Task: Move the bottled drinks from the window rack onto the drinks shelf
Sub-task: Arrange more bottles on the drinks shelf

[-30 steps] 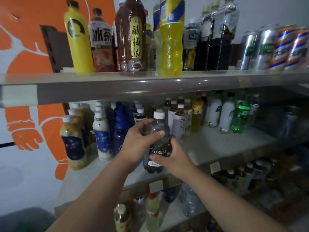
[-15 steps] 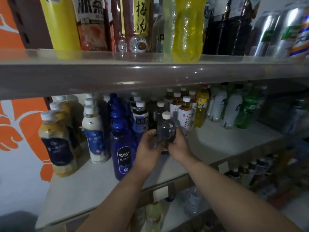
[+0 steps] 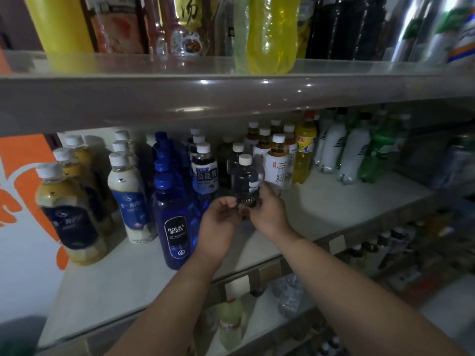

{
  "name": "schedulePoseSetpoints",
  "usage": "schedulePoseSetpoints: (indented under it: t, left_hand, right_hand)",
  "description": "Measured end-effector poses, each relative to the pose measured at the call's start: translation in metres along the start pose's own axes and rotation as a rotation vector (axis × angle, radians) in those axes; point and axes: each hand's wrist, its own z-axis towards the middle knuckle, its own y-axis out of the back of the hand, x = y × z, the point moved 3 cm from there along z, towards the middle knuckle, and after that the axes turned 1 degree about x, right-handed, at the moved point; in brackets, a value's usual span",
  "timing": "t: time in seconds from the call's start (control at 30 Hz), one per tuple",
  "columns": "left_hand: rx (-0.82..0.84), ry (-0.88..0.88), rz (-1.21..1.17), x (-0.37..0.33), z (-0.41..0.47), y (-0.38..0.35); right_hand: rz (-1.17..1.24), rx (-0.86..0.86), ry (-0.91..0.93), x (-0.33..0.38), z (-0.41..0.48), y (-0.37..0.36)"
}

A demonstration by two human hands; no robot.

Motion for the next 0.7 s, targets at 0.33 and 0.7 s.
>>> schedulePoseSetpoints:
  t: [0.33,0.7]
  left_hand:
    - [0.327,0.059,-0.032,0.066,-0.102,-0.1]
    - [0.664,0.501,0.121,0.288,-0.309,-0.18]
  right_hand:
    - [-0.255,-0.362,-0.087,-0.062,-0.173,0.119]
    - [-0.489,-0.164,-0.682,-0.239,-0.447,0.16]
